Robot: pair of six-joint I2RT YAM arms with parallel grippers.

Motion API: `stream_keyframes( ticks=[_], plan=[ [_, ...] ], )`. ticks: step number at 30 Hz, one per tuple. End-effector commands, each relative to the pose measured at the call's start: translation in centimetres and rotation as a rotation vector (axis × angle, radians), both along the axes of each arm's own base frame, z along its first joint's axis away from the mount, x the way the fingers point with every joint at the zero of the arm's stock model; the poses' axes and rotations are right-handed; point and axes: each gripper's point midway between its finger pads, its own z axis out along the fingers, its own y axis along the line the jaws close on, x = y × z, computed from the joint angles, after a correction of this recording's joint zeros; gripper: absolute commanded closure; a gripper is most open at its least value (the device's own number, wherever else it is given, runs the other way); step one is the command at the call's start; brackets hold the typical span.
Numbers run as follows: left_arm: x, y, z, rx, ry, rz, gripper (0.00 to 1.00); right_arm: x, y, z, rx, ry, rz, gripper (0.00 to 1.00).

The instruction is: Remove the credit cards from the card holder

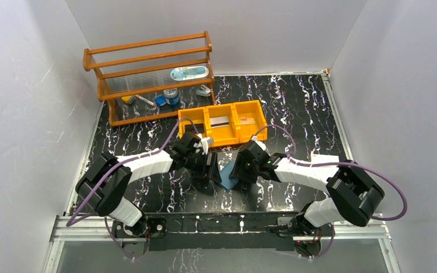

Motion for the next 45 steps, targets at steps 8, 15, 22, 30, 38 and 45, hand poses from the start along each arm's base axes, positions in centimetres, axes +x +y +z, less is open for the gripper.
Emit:
stream_keyframes(
  ticks=[8,15,22,30,38,45],
  plan=[
    [-0.2,-0.6,-1.0,-0.030,-0.097,-0.015,0.38,-0.2,-1.2,-0.3,0.010,-0.094,0.058,0.42],
    [2.8,0.1,-0.2,0.030,-0.230,0.082,0.32,0.2,-3.3,0.3,-0.083,-0.131,0.032,0.38],
    [1.9,-2.2,-2.0,-0.010,-0.111,-0.043,0.41,1.4,-2.7,1.7,-0.019,-0.152,-0.074,0.38],
    [-0.5,-1.3,-3.7,0.010,-0.036,-0.095,0.61,2.3,-0.6,2.2,0.089,-0.162,-0.089,0.38],
    [-2.9,0.3,-4.5,0.004,0.008,-0.062,0.71,1.5,0.3,-0.9,0.025,-0.050,-0.024,0.41],
    [-3.8,0.6,-3.0,-0.043,-0.016,-0.022,0.74,1.4,2.4,-0.3,0.017,-0.056,0.129,0.41]
  ],
)
